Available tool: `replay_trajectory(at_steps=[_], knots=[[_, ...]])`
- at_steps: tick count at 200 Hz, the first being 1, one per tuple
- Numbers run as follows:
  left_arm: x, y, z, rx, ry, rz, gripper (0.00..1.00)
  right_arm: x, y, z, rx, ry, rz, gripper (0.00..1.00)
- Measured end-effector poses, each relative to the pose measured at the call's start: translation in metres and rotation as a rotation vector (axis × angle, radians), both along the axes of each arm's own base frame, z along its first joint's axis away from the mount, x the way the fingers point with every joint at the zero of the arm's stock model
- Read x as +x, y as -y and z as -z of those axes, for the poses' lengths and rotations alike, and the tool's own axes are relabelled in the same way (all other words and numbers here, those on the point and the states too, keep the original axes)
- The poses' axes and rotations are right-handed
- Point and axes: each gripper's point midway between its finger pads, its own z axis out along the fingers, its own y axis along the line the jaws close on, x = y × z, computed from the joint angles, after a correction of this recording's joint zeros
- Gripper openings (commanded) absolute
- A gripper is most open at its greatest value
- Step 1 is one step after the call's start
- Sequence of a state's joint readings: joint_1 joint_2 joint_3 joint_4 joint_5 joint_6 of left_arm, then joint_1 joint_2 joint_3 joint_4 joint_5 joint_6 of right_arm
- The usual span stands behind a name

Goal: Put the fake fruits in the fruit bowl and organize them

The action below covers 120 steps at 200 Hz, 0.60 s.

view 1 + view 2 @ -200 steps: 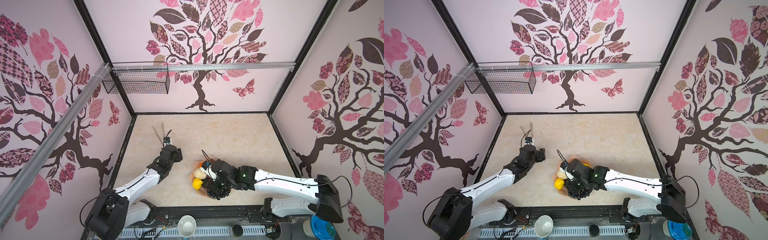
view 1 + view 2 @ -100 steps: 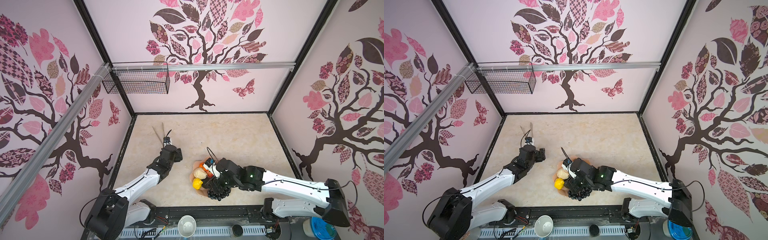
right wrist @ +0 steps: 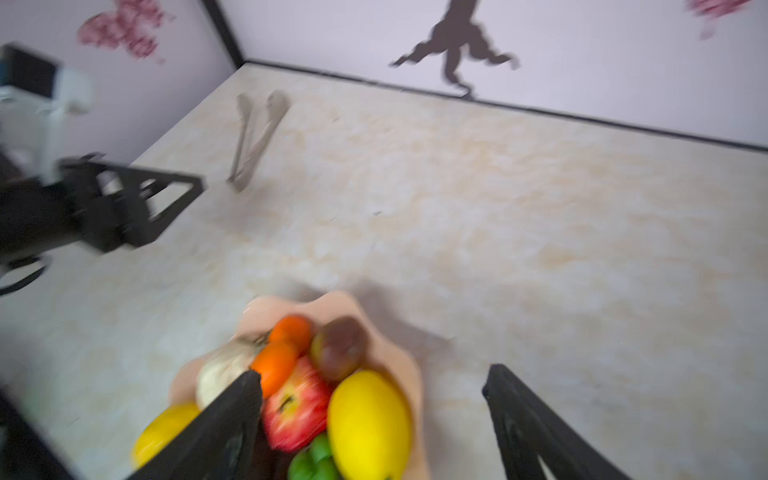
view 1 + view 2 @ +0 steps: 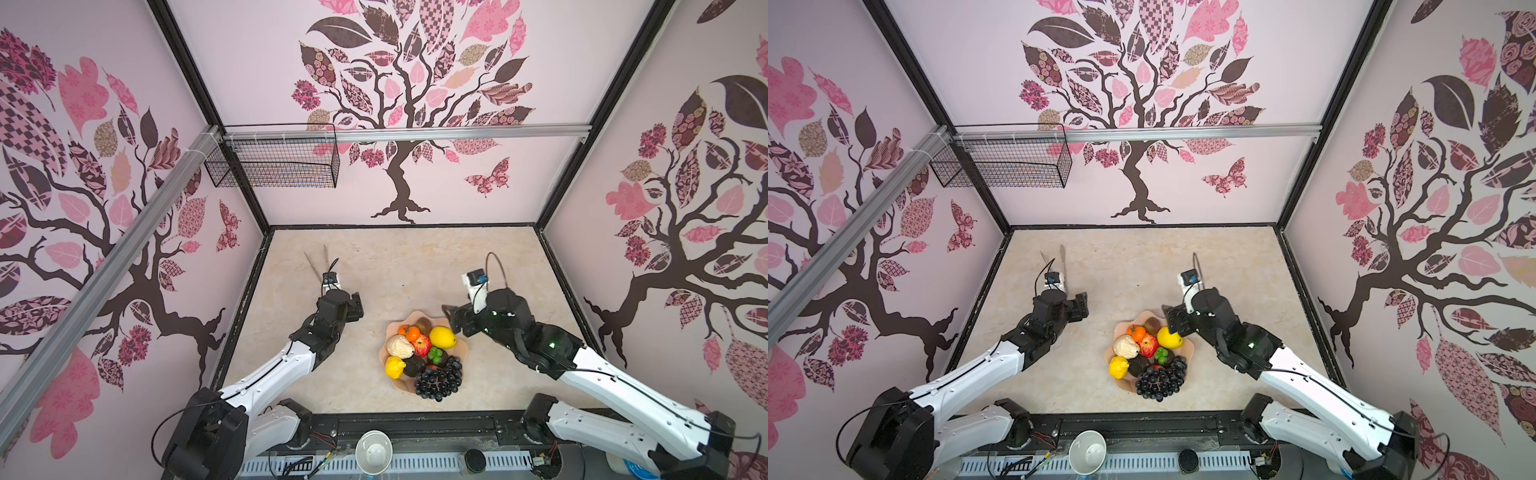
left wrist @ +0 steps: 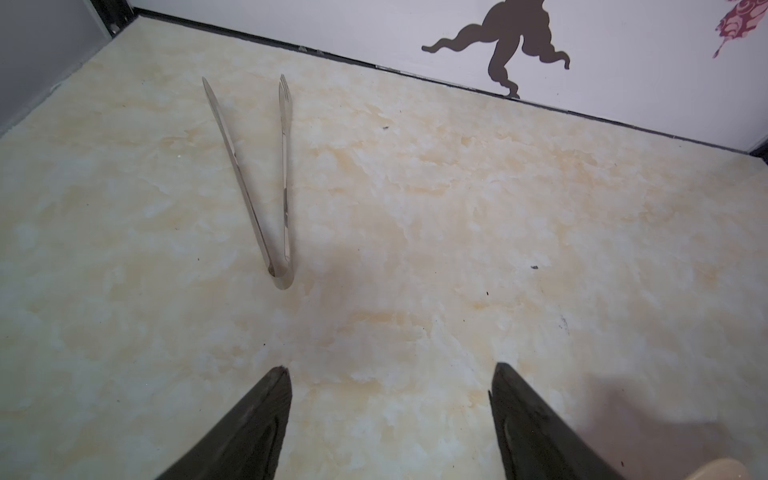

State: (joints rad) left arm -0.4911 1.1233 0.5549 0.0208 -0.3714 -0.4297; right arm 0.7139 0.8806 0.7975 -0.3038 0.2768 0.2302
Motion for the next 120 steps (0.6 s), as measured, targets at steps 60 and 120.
replay_trajectory(at_steps=[60,120], knots=[[-0.001,-0.035,-0.045,0.056,0.175,-0.154,0.98,0.055,0.159,0.088,-0.044,0.027,0.647,1.0],[0.003,-0.106,-0.044,0.248,0.249,-0.428,0.98,0.085,0.174,0.149,-0.303,0.083,0.694,1.0]])
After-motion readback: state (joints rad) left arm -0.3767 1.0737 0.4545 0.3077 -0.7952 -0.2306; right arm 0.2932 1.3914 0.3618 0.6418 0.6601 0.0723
